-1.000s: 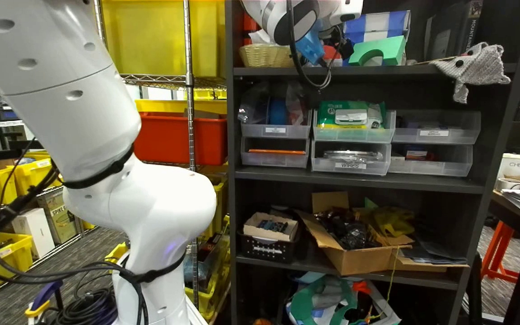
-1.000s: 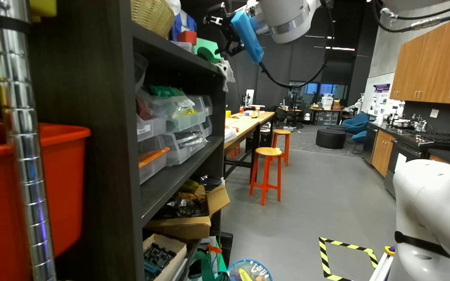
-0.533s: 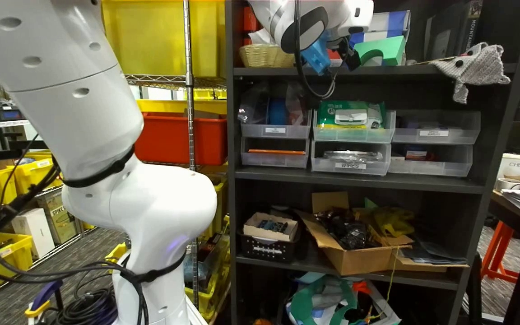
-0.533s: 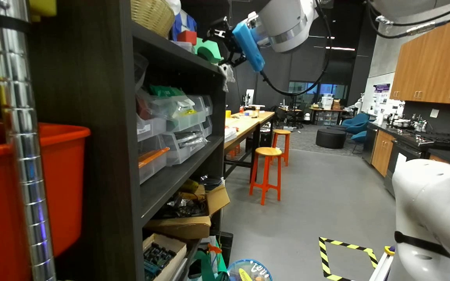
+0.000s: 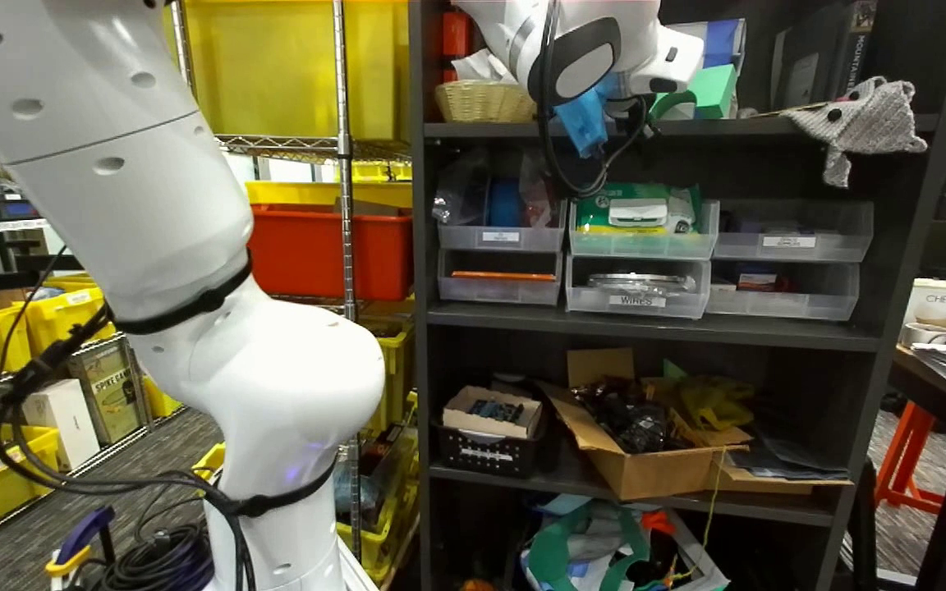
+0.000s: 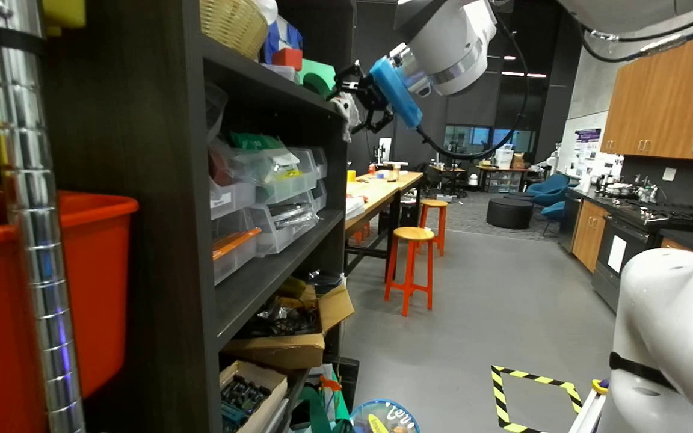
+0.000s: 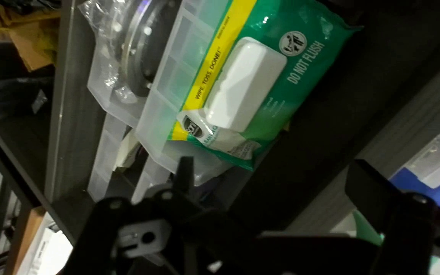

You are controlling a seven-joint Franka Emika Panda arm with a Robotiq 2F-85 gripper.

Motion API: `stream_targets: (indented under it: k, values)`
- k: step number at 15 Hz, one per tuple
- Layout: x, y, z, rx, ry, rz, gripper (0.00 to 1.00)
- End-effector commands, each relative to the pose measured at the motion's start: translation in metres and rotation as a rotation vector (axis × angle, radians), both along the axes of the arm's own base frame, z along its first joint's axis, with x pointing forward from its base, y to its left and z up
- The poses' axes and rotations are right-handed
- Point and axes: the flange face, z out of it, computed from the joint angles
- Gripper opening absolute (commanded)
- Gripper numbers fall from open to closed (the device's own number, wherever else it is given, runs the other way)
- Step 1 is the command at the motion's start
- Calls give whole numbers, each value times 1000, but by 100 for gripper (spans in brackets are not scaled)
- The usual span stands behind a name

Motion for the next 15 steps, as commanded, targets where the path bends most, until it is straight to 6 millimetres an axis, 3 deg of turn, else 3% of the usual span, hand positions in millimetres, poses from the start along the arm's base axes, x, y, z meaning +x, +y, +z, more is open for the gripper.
stream_targets:
  k: [1,6,8,15]
  values:
    - [-2,-2,-3,-47,90,-37,100]
    - [-5,7,-9,-234,238,12,100]
    - [-5,16,-14,-240,322,79,100]
    - [-7,18,-17,-226,309,84,100]
